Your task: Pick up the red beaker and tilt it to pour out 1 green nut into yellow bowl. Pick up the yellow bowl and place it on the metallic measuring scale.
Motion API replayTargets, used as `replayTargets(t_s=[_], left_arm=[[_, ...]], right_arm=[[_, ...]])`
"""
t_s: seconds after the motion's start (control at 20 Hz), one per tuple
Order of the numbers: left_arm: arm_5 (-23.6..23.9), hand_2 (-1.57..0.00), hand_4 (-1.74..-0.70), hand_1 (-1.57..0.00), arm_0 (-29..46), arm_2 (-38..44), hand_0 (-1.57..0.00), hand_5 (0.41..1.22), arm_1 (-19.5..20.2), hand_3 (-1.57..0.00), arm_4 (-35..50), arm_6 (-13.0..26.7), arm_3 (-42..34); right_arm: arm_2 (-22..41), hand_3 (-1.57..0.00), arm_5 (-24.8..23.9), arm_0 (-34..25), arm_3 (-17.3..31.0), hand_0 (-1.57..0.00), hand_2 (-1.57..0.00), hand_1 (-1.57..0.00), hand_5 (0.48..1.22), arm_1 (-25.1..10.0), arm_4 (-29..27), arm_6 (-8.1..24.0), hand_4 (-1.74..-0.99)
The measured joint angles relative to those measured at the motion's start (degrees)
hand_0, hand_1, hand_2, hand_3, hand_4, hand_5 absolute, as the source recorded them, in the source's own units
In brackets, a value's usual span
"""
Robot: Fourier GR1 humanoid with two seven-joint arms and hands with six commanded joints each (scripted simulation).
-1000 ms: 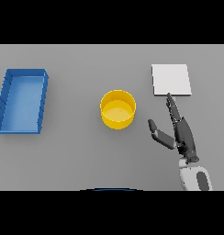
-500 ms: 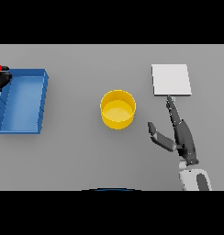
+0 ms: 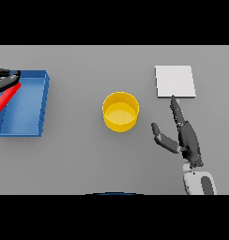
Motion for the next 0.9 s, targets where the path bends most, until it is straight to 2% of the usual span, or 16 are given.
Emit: replayTargets(t_s=[0.15,0.25,0.35,0.4,0.45,0.55,0.6,0.75,0.9], left_arm=[[-0.9,-0.14,-0.8,-0.14,-0.8,-1.7,-0.16,0.627,0.5,-0.14,-2.7,-0.1,3.1],[0.3,-0.09,-0.78,-0.09,-0.8,-1.8,-0.1,0.631,0.7,-0.09,-3.7,-2.1,3.2],[1.5,-0.06,-0.78,-0.06,-1.3,-1.8,-0.06,0.633,0.1,-0.06,-4.0,-3.7,3.0],[2.2,-0.04,-0.78,-0.05,-1.3,-1.6,-0.05,0.635,-0.4,-0.05,-3.8,-4.0,3.0],[2.2,-0.03,-0.78,-0.04,-0.8,-1.1,-0.04,0.644,-0.2,-0.04,-3.3,-5.8,2.2],[2.9,-0.02,-0.79,-0.02,-0.7,-0.7,-0.03,0.657,-1.4,-0.02,-2.2,-6.4,1.2],[3.2,-0.02,-0.8,-0.02,-0.5,-0.7,-0.02,0.661,-1.9,-0.02,-1.8,-6.7,0.4],[3.4,-0.01,-0.8,-0.01,0.5,-0.6,-0.01,0.678,-2.2,-0.01,-1.5,-7.1,0.1],[3.7,0.0,-0.81,0.0,-0.4,-0.9,0.0,0.688,-3.0,0.0,-1.6,-5.1,-0.1]], right_arm=[[0.4,0.0,-1.0,-0.2,0.6,0.0,0.0,0.0,0.665,-0.1,1.9,0.1,-1.158],[0.4,0.0,-0.9,-0.1,-0.1,0.0,0.0,0.0,0.657,-0.4,1.9,-0.2,-1.154],[0.5,0.0,-1.6,-0.8,0.0,0.0,0.0,0.0,0.631,-0.2,2.8,1.9,-1.131],[1.0,0.0,-2.5,-1.2,-1.0,0.0,0.0,0.0,0.638,-1.0,5.1,4.1,-1.115],[1.9,0.0,-1.8,-1.2,-1.0,0.0,0.0,0.0,0.649,-1.3,6.1,4.1,-1.087],[3.3,0.0,1.9,-3.6,-0.6,0.0,0.0,0.0,0.665,-4.3,7.1,3.5,-1.088],[4.1,0.0,3.6,-5.4,0.3,0.0,0.0,0.0,0.662,-6.1,8.4,4.4,-1.103],[7.6,0.0,5.9,-10.6,2.2,0.0,0.0,0.0,0.631,-11.5,16.9,7.3,-1.132],[11.8,0.0,9.3,-16.5,4.1,0.0,0.0,0.0,0.63,-15.8,23.4,5.6,-1.15]])
